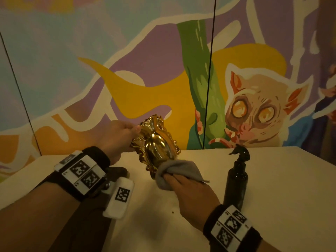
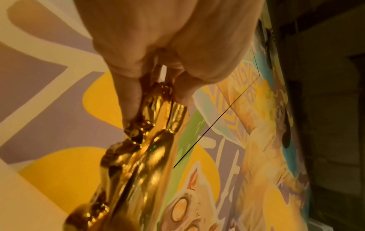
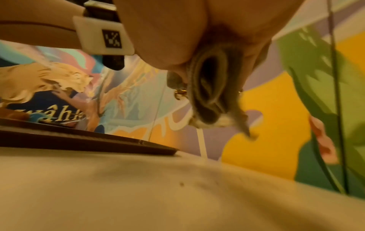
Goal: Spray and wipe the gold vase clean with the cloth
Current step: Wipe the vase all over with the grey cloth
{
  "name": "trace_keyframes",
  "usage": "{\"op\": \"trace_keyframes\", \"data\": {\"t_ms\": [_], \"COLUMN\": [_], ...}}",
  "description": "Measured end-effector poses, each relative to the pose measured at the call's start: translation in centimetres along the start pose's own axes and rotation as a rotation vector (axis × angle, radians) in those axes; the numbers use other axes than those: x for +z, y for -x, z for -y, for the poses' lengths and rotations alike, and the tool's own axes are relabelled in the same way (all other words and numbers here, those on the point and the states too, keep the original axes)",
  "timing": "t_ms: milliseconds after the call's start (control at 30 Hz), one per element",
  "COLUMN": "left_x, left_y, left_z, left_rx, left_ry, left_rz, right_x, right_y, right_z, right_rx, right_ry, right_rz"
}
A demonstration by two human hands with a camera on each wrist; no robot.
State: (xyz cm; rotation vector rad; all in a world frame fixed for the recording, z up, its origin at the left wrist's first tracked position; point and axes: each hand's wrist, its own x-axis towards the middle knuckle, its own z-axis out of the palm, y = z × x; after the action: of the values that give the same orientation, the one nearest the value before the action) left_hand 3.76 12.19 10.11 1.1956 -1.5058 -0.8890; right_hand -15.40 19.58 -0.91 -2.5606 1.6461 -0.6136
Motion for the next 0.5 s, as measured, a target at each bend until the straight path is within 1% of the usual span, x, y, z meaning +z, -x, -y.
{"op": "trace_keyframes", "data": {"t_ms": [67, 133, 200, 267, 300, 367, 400, 433, 500], "left_x": [-0.3, -0.7, -1.0, -1.2, -1.3, -1.4, -1.3, -1.1, -0.7], "left_y": [-0.7, -1.2, -1.6, -1.8, -1.9, -2.0, -2.1, -2.1, -2.1], "left_z": [0.2, 0.4, 0.8, 1.1, 1.2, 1.5, 1.7, 1.9, 2.3], "left_rx": [0.016, 0.022, 0.030, 0.047, 0.057, 0.079, 0.094, 0.113, 0.157], "left_ry": [-0.066, -0.115, -0.151, -0.179, -0.188, -0.213, -0.234, -0.259, -0.306], "left_rz": [-0.001, 0.010, 0.027, 0.054, 0.076, 0.137, 0.169, 0.198, 0.251], "right_x": [0.3, 0.5, 0.6, 0.6, 0.7, 0.8, 0.9, 0.8, 0.4], "right_y": [0.9, 1.6, 2.2, 3.0, 3.5, 4.3, 4.4, 4.5, 4.5], "right_z": [-1.2, -2.4, -3.4, -3.8, -3.8, -3.4, -3.2, -3.0, -2.6], "right_rx": [0.073, 0.109, 0.159, 0.213, 0.238, 0.279, 0.273, 0.251, 0.231], "right_ry": [-0.078, -0.076, -0.126, -0.135, -0.126, -0.078, -0.051, -0.029, -0.002], "right_rz": [0.048, 0.030, 0.008, 0.023, 0.071, 0.227, 0.293, 0.329, 0.304]}}
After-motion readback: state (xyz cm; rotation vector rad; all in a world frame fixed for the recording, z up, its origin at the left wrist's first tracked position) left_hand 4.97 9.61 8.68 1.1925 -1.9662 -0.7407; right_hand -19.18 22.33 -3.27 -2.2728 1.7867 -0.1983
